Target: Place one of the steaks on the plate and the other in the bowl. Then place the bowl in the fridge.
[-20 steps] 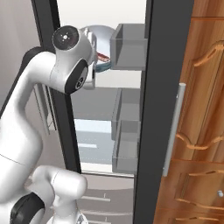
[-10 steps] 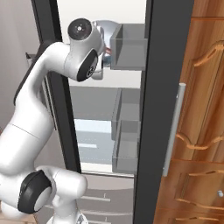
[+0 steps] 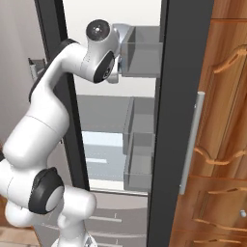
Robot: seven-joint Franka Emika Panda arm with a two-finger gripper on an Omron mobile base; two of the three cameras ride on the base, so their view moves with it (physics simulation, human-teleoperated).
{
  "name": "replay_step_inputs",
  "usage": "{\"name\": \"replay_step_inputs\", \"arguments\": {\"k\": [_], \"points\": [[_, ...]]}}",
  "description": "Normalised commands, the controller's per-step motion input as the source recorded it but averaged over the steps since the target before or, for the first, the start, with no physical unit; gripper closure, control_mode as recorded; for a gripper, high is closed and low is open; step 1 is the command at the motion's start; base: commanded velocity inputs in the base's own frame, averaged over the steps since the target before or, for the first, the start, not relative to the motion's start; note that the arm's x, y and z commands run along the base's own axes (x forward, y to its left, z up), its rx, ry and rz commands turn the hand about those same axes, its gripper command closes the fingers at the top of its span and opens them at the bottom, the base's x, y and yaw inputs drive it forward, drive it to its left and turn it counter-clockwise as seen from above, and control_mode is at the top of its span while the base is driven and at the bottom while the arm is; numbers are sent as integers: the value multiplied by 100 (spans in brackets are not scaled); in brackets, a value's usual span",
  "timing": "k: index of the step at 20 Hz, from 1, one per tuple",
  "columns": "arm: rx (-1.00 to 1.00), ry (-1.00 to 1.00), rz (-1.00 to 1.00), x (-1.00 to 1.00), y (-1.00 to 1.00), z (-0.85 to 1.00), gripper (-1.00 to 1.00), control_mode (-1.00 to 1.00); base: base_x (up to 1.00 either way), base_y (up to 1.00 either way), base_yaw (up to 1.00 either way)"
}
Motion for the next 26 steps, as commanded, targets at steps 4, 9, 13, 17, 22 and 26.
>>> {"name": "replay_step_inputs", "arguments": {"k": [4, 9, 13, 17, 22, 26], "points": [[0, 0, 0, 57, 0, -15, 100, -100, 0, 0, 0], [0, 1, 0, 54, 0, -12, 100, -100, 0, 0, 0], [0, 0, 0, 10, 4, 11, -100, -100, 0, 0, 0], [0, -1, 2, 0, 0, 33, -100, -100, 0, 0, 0], [0, -30, 3, -20, 4, 14, -100, -100, 0, 0, 0], [0, -53, 0, -74, 26, 0, -100, -100, 0, 0, 0]]}}
